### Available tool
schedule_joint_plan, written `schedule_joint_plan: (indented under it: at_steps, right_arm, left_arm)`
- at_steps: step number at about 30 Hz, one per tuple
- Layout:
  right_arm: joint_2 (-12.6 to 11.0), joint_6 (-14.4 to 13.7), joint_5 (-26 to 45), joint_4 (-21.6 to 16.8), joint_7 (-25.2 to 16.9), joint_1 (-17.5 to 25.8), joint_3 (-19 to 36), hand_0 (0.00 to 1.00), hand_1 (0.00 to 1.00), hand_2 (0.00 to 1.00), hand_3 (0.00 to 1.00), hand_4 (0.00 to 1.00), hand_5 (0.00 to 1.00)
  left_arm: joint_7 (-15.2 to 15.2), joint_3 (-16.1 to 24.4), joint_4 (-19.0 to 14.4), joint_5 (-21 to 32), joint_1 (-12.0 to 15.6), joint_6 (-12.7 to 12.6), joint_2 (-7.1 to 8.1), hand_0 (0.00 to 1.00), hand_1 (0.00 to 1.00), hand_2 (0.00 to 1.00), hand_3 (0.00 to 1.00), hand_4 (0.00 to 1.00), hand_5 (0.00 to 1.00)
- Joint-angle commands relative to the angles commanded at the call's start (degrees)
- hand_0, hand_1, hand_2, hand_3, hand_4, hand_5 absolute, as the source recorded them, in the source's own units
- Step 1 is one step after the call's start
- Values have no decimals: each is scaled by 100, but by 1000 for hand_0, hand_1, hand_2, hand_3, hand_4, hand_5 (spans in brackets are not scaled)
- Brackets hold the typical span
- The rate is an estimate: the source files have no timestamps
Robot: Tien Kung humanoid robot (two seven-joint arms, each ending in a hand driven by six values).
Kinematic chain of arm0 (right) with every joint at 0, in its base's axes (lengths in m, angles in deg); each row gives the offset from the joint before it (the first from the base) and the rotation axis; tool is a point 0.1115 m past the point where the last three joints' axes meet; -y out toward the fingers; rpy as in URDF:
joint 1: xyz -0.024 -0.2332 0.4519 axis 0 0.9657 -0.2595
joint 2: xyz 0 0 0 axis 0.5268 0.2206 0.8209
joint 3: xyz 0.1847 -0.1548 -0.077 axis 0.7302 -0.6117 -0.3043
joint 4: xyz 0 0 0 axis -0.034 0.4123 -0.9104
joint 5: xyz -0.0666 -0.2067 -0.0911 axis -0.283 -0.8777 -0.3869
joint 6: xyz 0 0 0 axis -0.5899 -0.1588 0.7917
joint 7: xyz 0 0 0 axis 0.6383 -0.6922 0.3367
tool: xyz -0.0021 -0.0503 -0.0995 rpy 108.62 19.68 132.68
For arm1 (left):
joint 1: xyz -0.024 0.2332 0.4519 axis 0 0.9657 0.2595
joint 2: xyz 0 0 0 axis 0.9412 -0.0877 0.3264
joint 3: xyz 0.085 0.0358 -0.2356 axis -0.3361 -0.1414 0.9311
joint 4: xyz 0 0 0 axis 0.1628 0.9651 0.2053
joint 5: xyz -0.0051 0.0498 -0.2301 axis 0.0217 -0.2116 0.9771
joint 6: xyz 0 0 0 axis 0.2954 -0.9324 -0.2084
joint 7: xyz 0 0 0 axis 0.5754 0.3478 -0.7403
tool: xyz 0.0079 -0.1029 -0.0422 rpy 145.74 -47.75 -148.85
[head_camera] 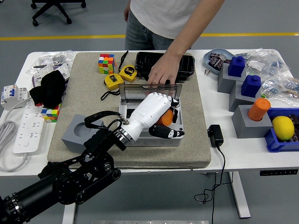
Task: Fetch the battery,place it into the box,close the lid of the box
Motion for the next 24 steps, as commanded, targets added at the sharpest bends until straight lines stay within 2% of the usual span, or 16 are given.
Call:
schedule_joint_plan:
  at_steps: [9, 16, 24]
  right_arm:
    - [-6, 3, -16, 0, 0, -4, -30, 778, 714, 712, 751, 998, 998]
    - [-20, 2, -33, 0, 14, -8, -25, 778, 714, 712, 751, 998, 998]
    - [-16, 5, -19, 0, 7, 4, -34, 778, 713, 712, 751, 998, 998]
  left_arm:
    - [96, -327, 598, 394, -366, -83, -179, 62, 27, 23, 27, 907, 2]
    - [120, -449, 859, 476, -583, -81, -201, 66, 28, 24, 27, 902, 2]
    - [128, -429, 938, 471, -610, -70, -201, 71, 31, 24, 27, 892, 2]
